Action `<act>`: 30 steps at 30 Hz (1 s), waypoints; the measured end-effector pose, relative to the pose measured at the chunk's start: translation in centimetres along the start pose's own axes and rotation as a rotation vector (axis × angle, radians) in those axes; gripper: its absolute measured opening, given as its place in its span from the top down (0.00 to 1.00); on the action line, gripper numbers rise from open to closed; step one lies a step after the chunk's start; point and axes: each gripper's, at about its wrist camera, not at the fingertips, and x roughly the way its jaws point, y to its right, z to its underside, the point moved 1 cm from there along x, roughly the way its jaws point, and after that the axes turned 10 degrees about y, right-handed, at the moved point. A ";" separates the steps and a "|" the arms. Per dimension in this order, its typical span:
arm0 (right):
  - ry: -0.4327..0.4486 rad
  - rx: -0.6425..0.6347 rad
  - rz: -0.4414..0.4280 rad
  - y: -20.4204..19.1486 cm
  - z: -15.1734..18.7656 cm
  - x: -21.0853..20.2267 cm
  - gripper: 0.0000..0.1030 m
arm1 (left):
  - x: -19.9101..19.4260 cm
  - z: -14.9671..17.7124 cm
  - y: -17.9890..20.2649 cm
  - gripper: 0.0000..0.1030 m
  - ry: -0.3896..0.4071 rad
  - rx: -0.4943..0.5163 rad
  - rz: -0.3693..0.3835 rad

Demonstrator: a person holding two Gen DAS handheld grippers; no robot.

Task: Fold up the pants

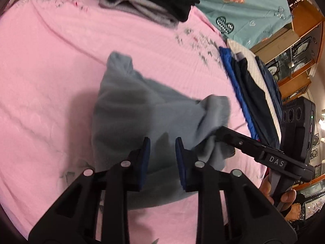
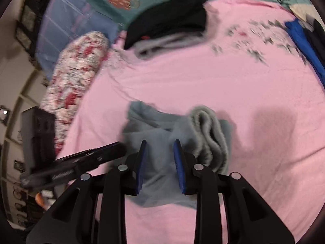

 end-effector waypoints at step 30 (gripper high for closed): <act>-0.345 -0.419 -0.055 -9.0 -2.7 12.7 0.93 | -1.8 2.7 -0.8 0.63 -0.019 0.069 0.041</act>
